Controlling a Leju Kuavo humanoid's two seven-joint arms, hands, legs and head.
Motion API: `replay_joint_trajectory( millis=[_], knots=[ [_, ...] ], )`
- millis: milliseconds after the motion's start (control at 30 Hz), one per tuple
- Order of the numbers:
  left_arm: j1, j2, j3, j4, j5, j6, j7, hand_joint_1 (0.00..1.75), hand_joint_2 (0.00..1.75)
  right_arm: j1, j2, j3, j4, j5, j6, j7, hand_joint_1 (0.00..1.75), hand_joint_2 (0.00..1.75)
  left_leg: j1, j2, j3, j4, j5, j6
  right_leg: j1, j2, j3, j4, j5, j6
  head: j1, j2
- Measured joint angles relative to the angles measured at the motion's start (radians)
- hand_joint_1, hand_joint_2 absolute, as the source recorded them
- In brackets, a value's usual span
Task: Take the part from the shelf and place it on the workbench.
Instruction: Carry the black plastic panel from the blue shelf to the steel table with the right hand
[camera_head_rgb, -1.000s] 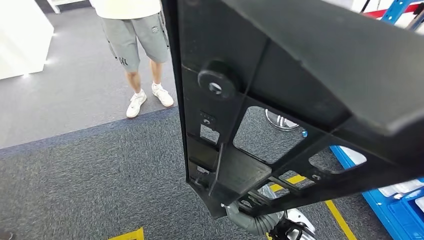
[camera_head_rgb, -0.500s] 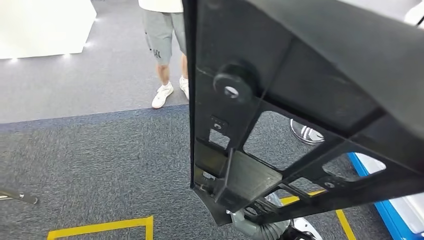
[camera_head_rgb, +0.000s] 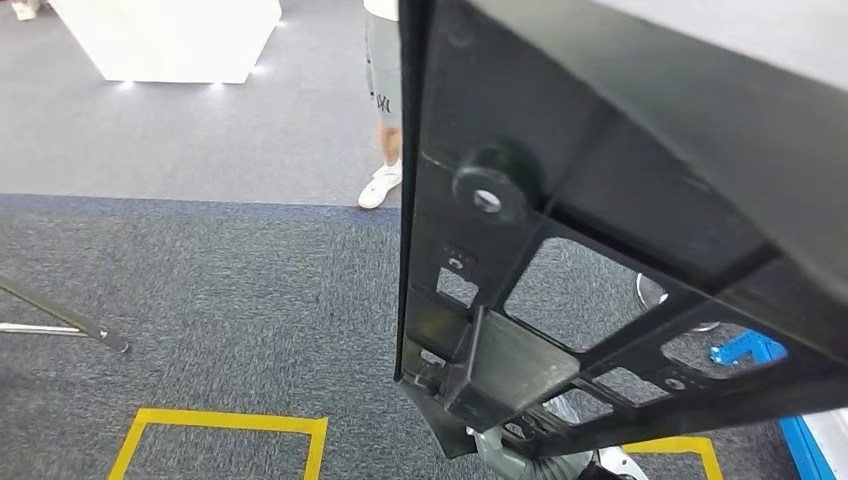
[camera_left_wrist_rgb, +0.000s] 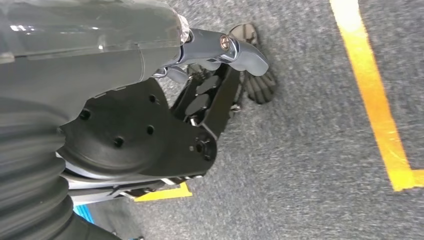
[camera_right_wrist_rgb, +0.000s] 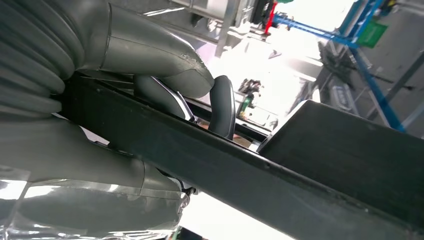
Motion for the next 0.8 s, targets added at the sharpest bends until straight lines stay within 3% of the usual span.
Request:
replay_joint_trajectory(
  millis=[67,133,200,233,267,333,400,500,567,633,667,700,733,800],
  knots=[
    [0.0,0.0,0.0,0.0,0.0,0.0,0.002,0.0,1.75,-0.002,0.0,-0.001,-0.002,-0.002,0.0,-0.001,1.75,1.75,0.0,0.047,-0.024,0.055,-0.031,-0.009,0.0,-0.028,0.006,-0.005,0.0,-0.012,0.0,0.0],
    [-0.001,0.0,0.0,0.0,0.0,0.001,0.002,0.0,1.75,-0.004,0.0,-0.004,-0.003,-0.003,0.002,-0.002,1.75,1.75,0.002,0.096,-0.086,0.18,-0.093,-0.016,0.007,-0.058,0.01,-0.006,-0.004,-0.018,0.0,0.0],
    [-0.001,-0.001,0.0,0.0,0.0,0.002,0.001,0.0,1.75,-0.008,0.0,-0.008,-0.003,-0.003,0.004,-0.001,1.75,1.75,0.005,0.107,-0.137,0.276,-0.122,-0.017,0.013,-0.087,0.011,-0.006,-0.008,-0.021,0.0,0.0],
    [0.0,-0.001,0.0,0.0,0.0,0.002,0.0,0.0,1.75,-0.01,0.0,-0.008,-0.003,-0.003,0.005,-0.001,1.75,1.75,0.005,0.109,-0.135,0.271,-0.108,-0.015,0.015,-0.1,0.013,-0.006,-0.01,-0.021,0.0,0.0],
    [0.0,-0.001,0.0,0.0,0.0,0.002,-0.002,0.0,1.75,-0.011,0.0,-0.009,-0.003,-0.003,0.005,0.0,1.75,1.75,0.004,0.115,-0.112,0.224,-0.076,-0.011,0.017,-0.112,0.016,-0.006,-0.012,-0.022,0.0,0.0],
    [-0.001,0.0,0.0,0.0,0.0,0.003,-0.005,0.0,1.75,-0.015,0.0,-0.01,-0.004,-0.003,0.006,-0.001,1.75,1.75,-0.005,0.155,-0.038,0.082,-0.015,0.004,0.02,-0.134,0.025,-0.007,-0.018,-0.019,0.0,0.0],
    [-0.005,0.0,0.0,0.0,0.0,0.003,-0.008,0.0,1.75,-0.015,0.0,-0.013,-0.004,-0.004,0.005,-0.001,1.75,1.75,-0.017,0.187,-0.001,0.004,0.002,0.018,0.022,-0.15,0.031,-0.009,-0.021,-0.011,0.0,0.0],
    [-0.006,0.0,0.0,0.0,0.0,0.003,-0.01,0.0,1.75,-0.015,0.0,-0.016,-0.004,-0.009,0.004,-0.002,1.75,1.75,-0.021,0.164,0.007,-0.017,0.005,0.029,0.02,-0.169,0.042,-0.015,-0.025,0.003,0.0,0.0],
    [-0.005,0.0,0.0,0.0,0.0,0.003,-0.011,0.0,1.75,-0.013,-0.001,-0.019,-0.005,-0.012,0.003,-0.005,1.75,1.75,-0.014,0.144,0.023,-0.037,0.015,0.036,0.02,-0.133,0.032,0.019,-0.049,0.01,0.0,0.0],
    [-0.006,0.0,0.0,0.0,0.0,0.003,-0.01,0.0,1.75,-0.005,-0.001,-0.025,-0.005,-0.014,0.001,-0.009,1.75,1.75,-0.012,0.124,0.031,-0.045,0.02,0.043,0.019,-0.083,-0.026,0.129,-0.103,0.013,0.0,0.0],
    [-0.007,0.0,0.0,0.0,0.0,0.003,-0.01,0.0,1.75,0.001,-0.001,-0.028,-0.005,-0.014,0.0,-0.011,1.75,1.75,-0.012,0.112,0.031,-0.044,0.02,0.045,0.019,-0.073,-0.063,0.193,-0.127,0.014,0.0,0.0],
    [-0.006,0.0,0.0,0.0,0.0,0.003,-0.008,0.0,1.75,0.006,-0.002,-0.03,-0.005,-0.014,-0.001,-0.011,1.75,1.75,-0.012,0.098,0.031,-0.044,0.019,0.046,0.019,-0.069,-0.089,0.235,-0.133,0.016,0.0,0.0],
    [-0.005,0.0,0.0,0.0,0.0,0.003,-0.006,0.0,1.75,0.01,-0.002,-0.032,-0.005,-0.014,-0.001,-0.012,1.75,1.75,-0.011,0.084,0.032,-0.042,0.017,0.045,0.017,-0.068,-0.101,0.244,-0.119,0.017,0.0,0.0],
    [-0.003,-0.001,0.0,0.0,0.0,0.003,-0.002,0.0,1.75,0.012,-0.002,-0.033,-0.005,-0.014,-0.001,-0.013,1.75,1.75,-0.008,0.054,0.035,-0.033,0.011,0.039,0.01,-0.052,-0.068,0.149,-0.043,0.022,0.0,0.0]
  ],
)
